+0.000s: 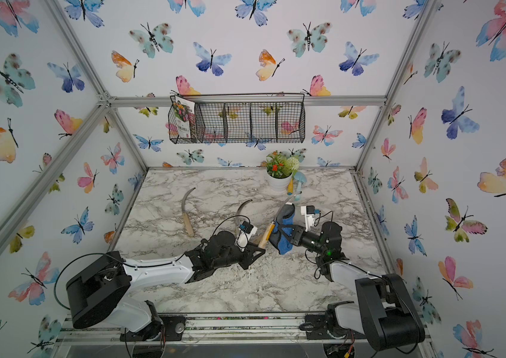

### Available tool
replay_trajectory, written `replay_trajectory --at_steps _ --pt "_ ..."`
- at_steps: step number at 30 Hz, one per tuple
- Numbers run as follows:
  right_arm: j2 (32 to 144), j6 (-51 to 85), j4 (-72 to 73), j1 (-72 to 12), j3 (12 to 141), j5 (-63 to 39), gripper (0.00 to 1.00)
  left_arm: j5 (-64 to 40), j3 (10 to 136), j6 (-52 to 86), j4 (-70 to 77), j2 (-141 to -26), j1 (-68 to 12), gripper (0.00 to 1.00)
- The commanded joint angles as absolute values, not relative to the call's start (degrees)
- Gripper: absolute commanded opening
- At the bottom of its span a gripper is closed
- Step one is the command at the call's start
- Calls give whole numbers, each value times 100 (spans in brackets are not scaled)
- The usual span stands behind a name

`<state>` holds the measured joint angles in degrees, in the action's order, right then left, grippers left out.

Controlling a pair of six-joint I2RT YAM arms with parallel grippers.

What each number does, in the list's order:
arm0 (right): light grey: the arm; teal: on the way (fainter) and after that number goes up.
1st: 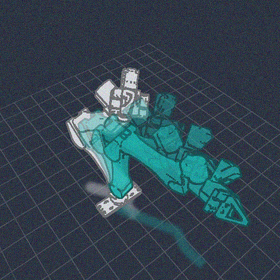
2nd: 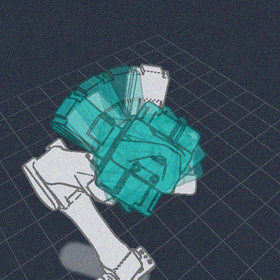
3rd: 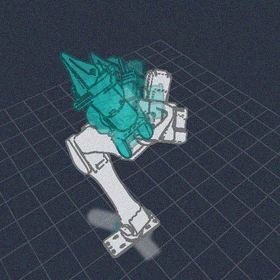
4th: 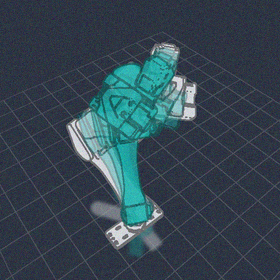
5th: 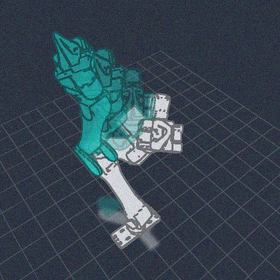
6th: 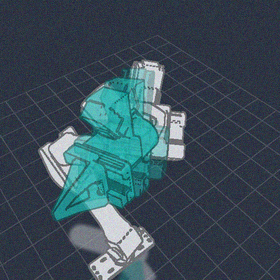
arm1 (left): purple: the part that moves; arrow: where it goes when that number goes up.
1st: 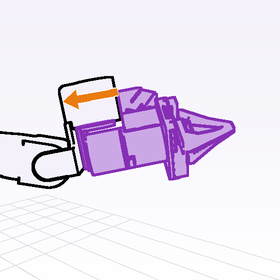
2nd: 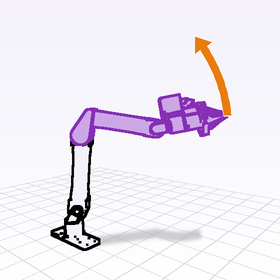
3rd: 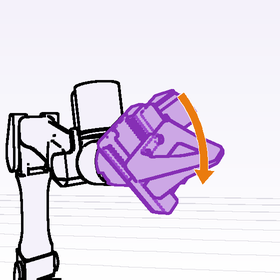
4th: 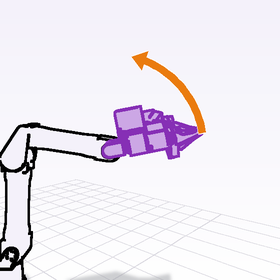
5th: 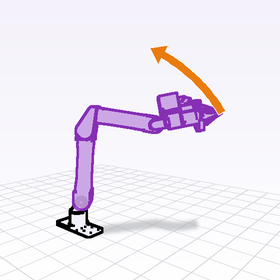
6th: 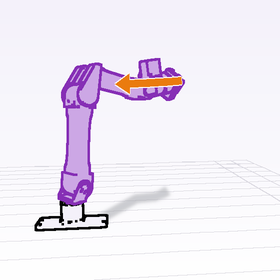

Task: Wipe small sickles with rags
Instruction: Wipe the small sickle.

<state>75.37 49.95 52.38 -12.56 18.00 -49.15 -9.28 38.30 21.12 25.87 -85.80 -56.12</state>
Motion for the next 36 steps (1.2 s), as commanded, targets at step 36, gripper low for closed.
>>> replay_trajectory --at_steps 36 --pt "7054 4306 3226 -949 4439 -4635 2 -1472 4034 2373 2547 -8859 -5413 0"
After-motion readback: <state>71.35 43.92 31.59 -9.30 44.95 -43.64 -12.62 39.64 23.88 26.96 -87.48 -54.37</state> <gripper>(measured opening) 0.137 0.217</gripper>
